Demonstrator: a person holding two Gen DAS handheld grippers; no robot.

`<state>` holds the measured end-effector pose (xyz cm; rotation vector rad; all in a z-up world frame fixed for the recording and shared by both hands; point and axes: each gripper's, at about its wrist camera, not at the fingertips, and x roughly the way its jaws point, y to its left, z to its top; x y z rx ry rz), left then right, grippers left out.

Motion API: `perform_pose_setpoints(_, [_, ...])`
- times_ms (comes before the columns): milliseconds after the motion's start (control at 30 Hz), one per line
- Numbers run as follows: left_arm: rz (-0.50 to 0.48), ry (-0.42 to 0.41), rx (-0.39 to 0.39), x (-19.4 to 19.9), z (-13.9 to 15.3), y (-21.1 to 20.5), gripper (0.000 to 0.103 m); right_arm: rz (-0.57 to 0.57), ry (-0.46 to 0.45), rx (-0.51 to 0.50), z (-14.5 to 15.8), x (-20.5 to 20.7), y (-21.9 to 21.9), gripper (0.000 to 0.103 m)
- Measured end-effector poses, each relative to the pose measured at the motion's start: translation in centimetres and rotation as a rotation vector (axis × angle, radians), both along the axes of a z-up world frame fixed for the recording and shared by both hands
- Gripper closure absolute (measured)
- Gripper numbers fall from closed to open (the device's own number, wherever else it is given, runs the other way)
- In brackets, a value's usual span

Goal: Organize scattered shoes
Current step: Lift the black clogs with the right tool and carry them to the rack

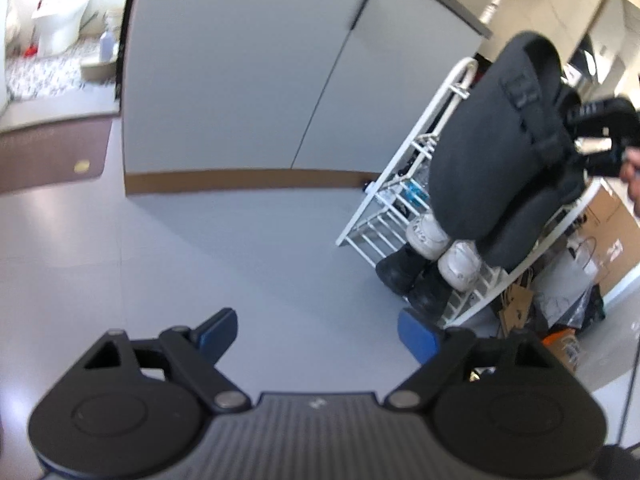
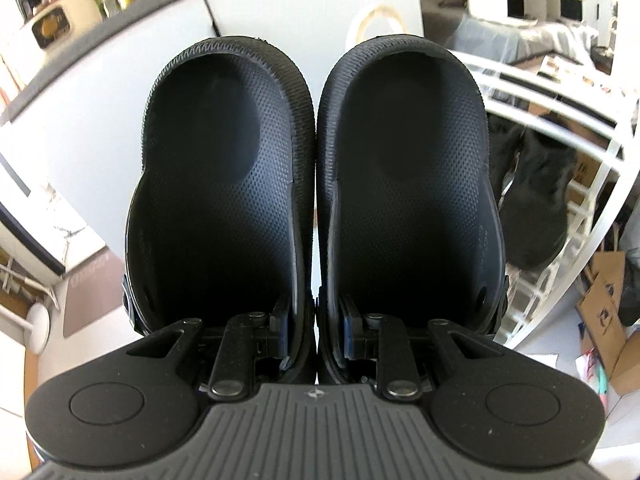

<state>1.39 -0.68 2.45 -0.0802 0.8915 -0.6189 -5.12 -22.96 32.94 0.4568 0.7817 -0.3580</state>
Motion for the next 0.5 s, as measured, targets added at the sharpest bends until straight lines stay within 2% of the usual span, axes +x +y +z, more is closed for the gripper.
perform_pose_setpoints(133, [-0.001,-0.019,-0.012,-0.1,0.3,0.0,0.014,-0.027,-0.030,-0.027,3.4,-1.7,1.1,0.077])
perform_pose_setpoints(300, [-0.018,-0.062,-0.019,-0.7,0.8,-0.4,0.014,-0.068,-0.063,-0.051,4.8,-1.8,-0.2,0.077])
perform_pose_setpoints(400, [-0.019,-0.080,-0.029,-0.9,1.1,-0.5,0.015,-0.089,-0.083,-0.065,1.0,1.0,-8.2,0.077])
perform_pose_setpoints(500, [-0.033,-0.095,-0.026,-1.3,1.3,-0.8,0.015,-0.112,-0.094,-0.091,-0.6,3.5,-14.5,0.077])
